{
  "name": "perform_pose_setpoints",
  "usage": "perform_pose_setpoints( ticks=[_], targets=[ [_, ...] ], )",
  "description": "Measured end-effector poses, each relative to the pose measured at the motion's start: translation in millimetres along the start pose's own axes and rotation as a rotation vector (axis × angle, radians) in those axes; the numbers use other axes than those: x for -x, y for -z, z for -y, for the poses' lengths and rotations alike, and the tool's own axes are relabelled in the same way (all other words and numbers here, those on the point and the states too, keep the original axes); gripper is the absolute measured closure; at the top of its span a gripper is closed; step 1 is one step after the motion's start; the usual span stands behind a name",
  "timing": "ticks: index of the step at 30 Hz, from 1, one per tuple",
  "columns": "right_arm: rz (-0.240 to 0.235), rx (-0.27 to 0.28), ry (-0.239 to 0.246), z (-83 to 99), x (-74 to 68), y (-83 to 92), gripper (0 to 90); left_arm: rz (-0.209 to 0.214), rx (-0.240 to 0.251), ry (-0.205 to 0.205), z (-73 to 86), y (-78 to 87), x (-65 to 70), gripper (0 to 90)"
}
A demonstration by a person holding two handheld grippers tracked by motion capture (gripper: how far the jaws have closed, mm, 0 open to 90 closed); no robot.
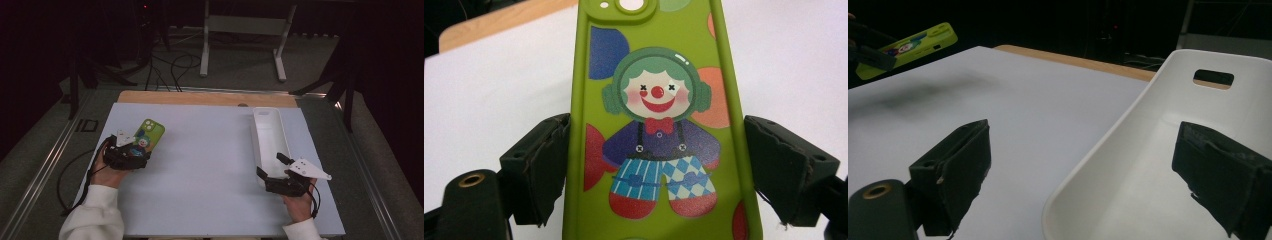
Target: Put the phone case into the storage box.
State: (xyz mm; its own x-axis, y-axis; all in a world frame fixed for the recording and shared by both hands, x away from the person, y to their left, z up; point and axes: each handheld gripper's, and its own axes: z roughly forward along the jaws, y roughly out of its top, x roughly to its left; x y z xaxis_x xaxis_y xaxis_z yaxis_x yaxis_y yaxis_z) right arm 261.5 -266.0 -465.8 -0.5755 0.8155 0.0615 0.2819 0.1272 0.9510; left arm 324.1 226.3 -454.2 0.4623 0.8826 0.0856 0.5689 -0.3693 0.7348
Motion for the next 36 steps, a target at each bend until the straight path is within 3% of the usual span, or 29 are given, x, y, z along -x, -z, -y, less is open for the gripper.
perform_pose_setpoints(
  ticks=[14,36],
  targets=[
    [0.005,-0.002,-0.01,-3.0,-0.8,0.2,8.7,0.008,0.063,-0.034,-15.9,11.0,14.1,16.1],
    [0.005,-0.008,-0.031,-7.6,-3.5,-0.4,8.6,0.023,0.12,-0.066,-29.4,16.8,30.7,16.2]
  ],
)
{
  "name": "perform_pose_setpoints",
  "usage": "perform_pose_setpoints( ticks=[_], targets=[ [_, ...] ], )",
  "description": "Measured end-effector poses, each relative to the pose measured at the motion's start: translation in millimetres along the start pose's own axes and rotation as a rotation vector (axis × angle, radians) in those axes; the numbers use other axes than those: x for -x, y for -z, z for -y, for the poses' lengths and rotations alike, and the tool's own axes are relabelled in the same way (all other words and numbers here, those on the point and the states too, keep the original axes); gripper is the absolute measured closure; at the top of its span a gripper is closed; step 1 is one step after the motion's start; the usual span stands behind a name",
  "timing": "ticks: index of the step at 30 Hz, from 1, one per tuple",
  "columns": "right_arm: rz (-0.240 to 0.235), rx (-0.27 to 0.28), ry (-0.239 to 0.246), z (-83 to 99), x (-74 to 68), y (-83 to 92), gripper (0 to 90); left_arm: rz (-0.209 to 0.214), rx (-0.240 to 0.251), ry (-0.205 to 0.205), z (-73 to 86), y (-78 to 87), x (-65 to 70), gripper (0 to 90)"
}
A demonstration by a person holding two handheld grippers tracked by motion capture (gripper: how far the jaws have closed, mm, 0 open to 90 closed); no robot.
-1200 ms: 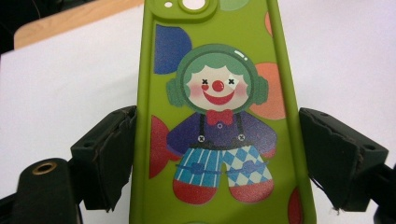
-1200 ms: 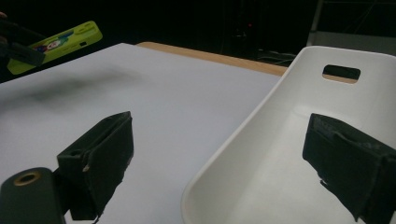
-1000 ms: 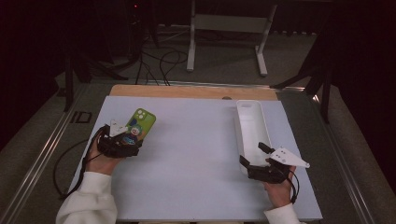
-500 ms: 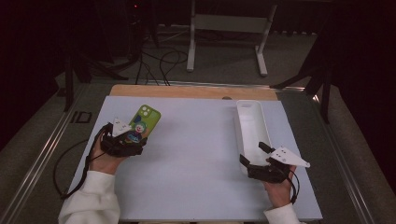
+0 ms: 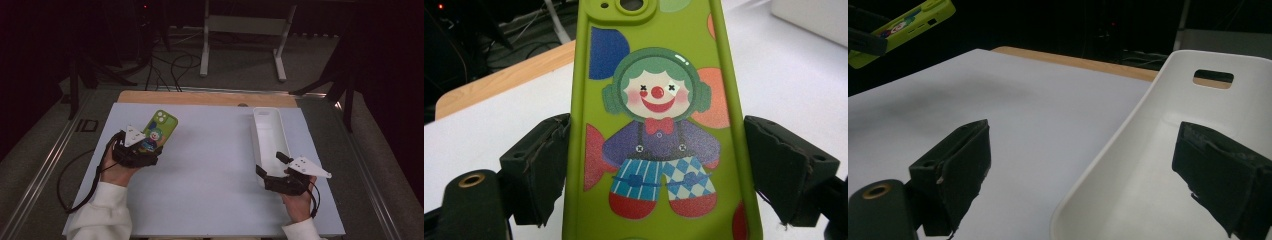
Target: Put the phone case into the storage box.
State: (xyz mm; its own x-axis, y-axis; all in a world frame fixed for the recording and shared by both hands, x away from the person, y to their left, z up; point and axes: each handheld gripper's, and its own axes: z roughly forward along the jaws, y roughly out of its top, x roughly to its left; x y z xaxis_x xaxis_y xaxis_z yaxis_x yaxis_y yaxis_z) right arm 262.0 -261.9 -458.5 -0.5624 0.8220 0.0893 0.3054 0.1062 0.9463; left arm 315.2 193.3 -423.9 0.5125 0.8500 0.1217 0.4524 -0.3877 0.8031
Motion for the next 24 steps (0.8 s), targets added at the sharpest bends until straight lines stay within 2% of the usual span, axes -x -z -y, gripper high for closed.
perform_pose_setpoints(
  ticks=[2,11,24],
  targets=[
    [0.0,0.003,-0.005,-0.7,0.4,0.2,8.6,0.005,0.012,-0.001,-2.8,0.0,3.6,16.2],
    [-0.009,-0.003,-0.025,-2.5,0.7,-0.3,8.4,0.019,0.041,-0.049,-18.2,-0.6,20.3,16.2],
    [-0.033,-0.02,-0.033,-5.2,0.5,-5.1,8.0,0.05,0.068,-0.074,-31.1,-6.7,35.1,16.2]
  ],
)
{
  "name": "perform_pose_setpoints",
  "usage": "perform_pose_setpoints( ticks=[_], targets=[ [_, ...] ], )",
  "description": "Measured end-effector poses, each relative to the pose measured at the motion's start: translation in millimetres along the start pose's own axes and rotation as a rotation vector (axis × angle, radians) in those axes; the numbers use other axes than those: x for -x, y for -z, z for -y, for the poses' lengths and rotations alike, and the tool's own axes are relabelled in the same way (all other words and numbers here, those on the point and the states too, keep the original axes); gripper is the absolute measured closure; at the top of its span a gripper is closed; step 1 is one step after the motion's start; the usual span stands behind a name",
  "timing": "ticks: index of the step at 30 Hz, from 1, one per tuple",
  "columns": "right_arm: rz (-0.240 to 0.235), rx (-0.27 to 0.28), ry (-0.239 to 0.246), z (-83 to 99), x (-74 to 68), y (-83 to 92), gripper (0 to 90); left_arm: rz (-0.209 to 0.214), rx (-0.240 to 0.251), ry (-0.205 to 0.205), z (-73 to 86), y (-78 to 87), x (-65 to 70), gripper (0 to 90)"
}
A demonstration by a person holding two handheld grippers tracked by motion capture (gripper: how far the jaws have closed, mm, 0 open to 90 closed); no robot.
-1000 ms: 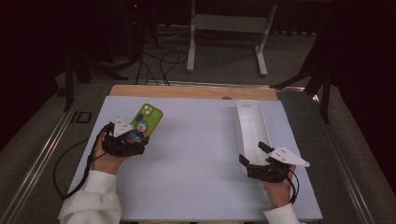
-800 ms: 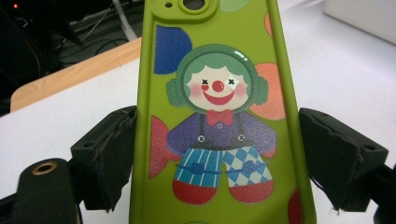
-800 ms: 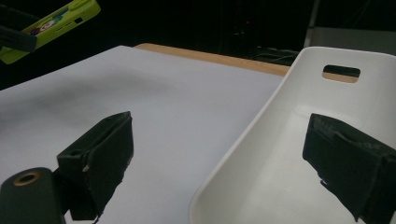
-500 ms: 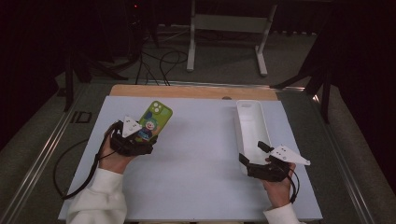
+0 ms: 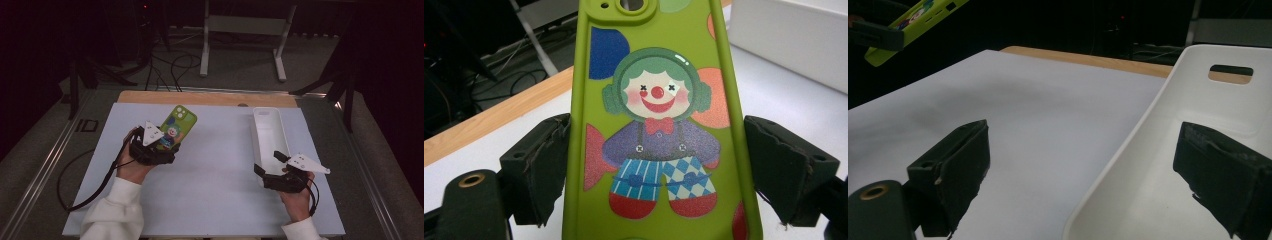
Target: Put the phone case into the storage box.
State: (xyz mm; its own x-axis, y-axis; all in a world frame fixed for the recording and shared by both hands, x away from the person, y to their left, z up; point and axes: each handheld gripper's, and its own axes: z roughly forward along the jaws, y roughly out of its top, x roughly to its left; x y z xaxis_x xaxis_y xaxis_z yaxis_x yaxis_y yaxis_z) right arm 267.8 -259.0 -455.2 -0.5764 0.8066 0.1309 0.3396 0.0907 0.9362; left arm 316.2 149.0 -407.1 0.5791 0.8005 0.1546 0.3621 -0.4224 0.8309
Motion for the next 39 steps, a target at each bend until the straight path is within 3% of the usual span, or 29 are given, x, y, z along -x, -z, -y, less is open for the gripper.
perform_pose_setpoints(
  ticks=[22,39],
  targets=[
    [-0.038,-0.018,0.037,-11.9,1.4,0.3,8.0,0.04,0.043,-0.038,-8.2,-13.3,18.3,16.2],
    [-0.074,-0.02,0.019,-24.9,3.5,-1.3,8.0,0.082,0.069,-0.073,-18.2,-21.8,34.2,16.2]
  ],
)
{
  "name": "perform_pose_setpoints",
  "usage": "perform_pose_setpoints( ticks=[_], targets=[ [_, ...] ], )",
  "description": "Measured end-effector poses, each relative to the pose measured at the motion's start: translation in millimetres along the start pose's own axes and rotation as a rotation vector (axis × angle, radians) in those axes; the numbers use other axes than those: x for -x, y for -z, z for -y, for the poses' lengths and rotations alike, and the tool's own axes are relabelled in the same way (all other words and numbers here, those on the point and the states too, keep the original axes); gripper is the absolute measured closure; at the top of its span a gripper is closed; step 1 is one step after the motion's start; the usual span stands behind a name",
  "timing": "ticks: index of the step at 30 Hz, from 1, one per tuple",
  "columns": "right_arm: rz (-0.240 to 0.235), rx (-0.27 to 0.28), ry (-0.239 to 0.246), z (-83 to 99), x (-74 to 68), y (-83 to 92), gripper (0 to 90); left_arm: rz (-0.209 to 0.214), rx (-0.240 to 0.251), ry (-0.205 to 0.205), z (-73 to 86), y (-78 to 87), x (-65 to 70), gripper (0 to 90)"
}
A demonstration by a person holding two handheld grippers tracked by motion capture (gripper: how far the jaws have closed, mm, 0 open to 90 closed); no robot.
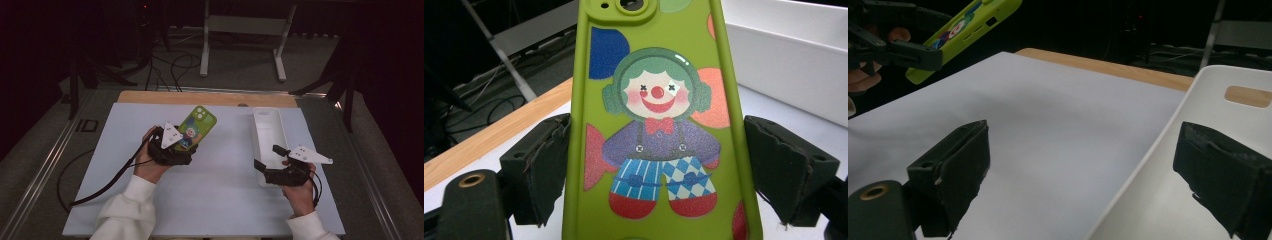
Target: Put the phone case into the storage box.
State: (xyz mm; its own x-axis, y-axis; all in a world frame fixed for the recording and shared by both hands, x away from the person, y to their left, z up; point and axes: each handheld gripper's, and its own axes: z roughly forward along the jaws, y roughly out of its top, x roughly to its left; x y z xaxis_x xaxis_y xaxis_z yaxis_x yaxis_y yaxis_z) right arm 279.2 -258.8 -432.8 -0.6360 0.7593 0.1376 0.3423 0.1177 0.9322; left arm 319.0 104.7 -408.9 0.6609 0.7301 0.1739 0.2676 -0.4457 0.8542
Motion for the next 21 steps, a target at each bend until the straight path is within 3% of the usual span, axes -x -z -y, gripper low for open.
perform_pose_setpoints(
  ticks=[17,21],
  targets=[
    [-0.025,-0.027,-0.021,-6.2,-2.7,-10.7,8.0,0.034,0.025,-0.059,-12.1,-9.2,18.2,16.2],
    [-0.034,-0.028,-0.02,-9.7,-4.3,-13.7,8.1,0.053,0.043,-0.046,-13.9,-11.6,21.5,16.2]
  ],
)
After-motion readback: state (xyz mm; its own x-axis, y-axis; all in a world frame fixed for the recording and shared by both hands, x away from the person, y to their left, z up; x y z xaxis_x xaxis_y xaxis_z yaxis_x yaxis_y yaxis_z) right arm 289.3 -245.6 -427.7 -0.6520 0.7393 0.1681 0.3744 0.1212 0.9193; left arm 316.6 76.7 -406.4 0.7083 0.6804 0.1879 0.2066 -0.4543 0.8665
